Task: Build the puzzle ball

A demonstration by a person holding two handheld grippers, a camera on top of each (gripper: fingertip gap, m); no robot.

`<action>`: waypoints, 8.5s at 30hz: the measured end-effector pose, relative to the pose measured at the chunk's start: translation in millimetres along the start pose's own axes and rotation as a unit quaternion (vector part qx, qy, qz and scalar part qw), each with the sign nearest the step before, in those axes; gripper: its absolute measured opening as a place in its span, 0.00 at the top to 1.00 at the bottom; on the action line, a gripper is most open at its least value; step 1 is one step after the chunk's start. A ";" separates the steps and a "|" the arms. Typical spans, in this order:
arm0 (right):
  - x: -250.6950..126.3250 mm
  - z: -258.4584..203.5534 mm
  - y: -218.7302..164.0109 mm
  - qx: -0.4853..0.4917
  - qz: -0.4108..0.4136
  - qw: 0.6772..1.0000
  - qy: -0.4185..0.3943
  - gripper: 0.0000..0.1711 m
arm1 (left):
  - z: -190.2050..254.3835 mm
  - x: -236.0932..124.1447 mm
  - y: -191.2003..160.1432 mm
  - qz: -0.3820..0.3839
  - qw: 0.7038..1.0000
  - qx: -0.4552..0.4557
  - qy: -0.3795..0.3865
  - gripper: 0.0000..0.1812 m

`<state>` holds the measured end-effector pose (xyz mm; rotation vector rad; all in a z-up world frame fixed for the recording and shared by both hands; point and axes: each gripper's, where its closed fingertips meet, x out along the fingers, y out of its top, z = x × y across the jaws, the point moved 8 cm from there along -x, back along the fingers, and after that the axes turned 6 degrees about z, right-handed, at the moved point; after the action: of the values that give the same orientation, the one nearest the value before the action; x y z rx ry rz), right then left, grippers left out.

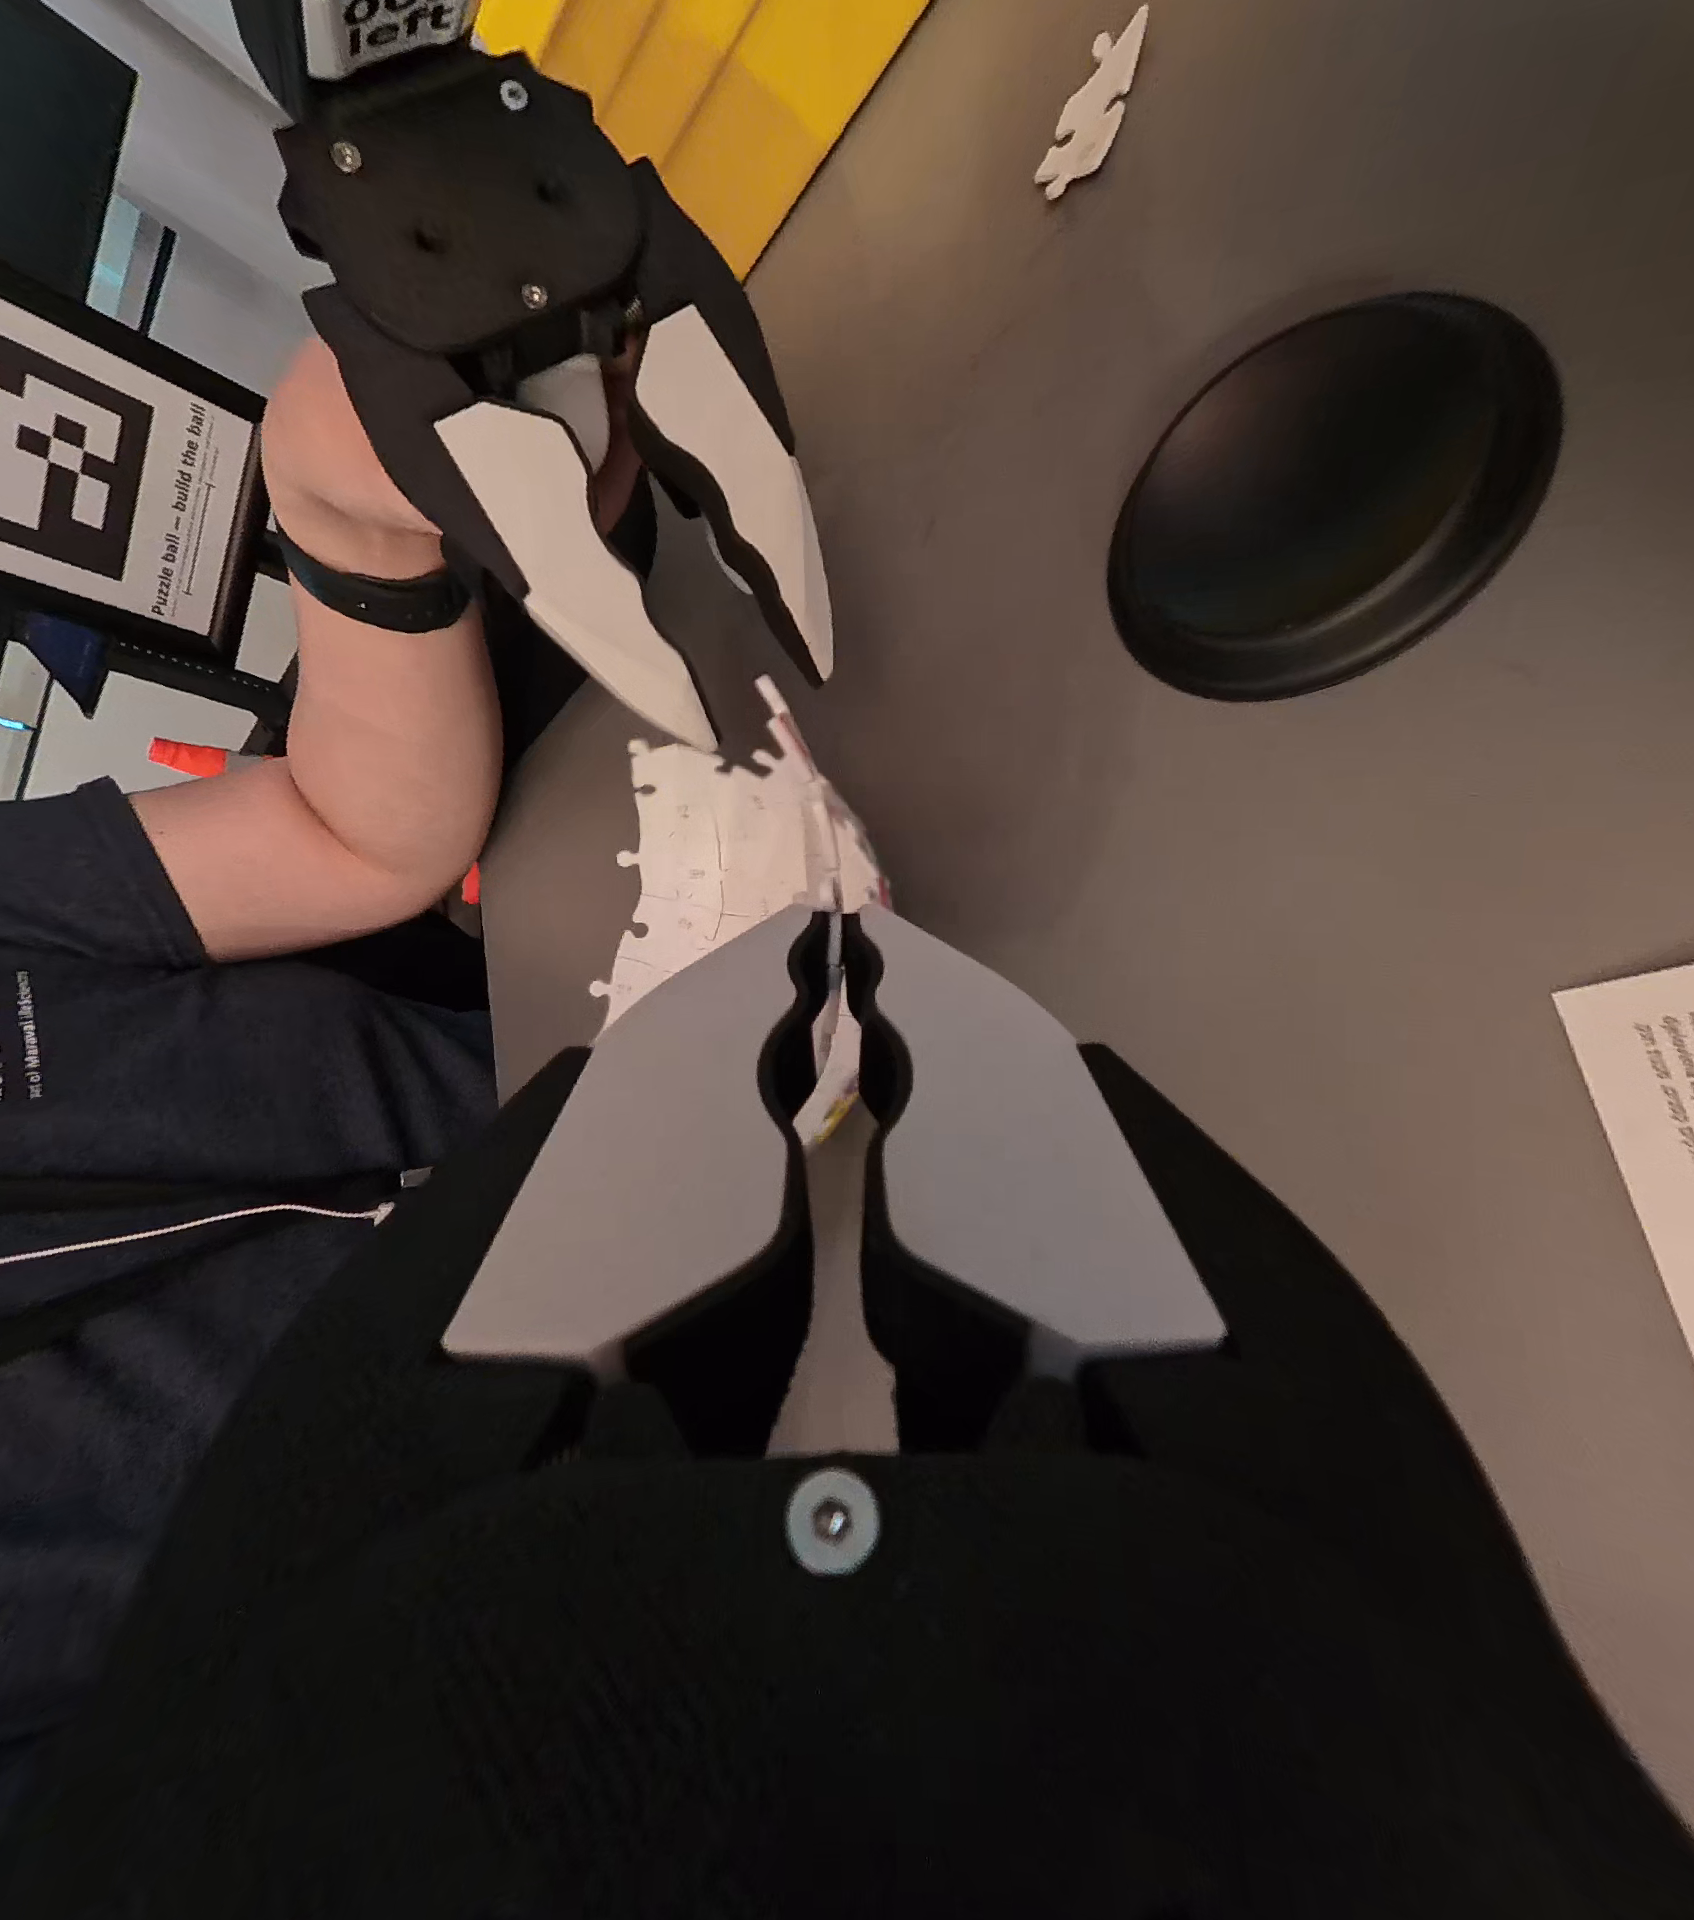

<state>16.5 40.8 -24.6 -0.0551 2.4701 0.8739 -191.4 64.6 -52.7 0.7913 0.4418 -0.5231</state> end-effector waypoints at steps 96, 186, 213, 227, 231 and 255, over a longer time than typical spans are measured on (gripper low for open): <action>55.6 -30.5 5.8 -0.241 -0.190 0.949 -0.068 0.98 | 2.7 25.0 -0.6 -0.034 0.997 0.064 -0.003 0.94; 61.1 3.8 -8.1 -0.209 -0.178 0.961 -0.039 0.78 | 5.3 37.6 16.6 -0.045 0.986 0.151 0.054 0.99; 61.1 12.7 -10.8 -0.094 -0.163 0.982 -0.007 0.92 | 2.4 29.3 16.3 -0.047 0.986 0.129 0.090 0.99; 69.6 13.8 -13.1 -0.093 -0.180 0.979 -0.030 0.95 | 3.5 29.7 16.4 -0.046 0.986 0.130 0.089 0.99; 70.3 14.1 -13.2 -0.084 -0.179 0.980 -0.024 0.97 | 3.3 29.3 16.4 -0.046 0.987 0.128 0.090 0.99; 60.2 15.6 -17.4 -0.088 -0.183 0.979 -0.015 0.94 | 7.0 28.2 18.0 -0.042 0.985 0.136 0.101 0.99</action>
<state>-25.1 44.1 -74.0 -0.5356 2.2453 0.9153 -157.3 62.2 -54.1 1.0987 0.6013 -0.5915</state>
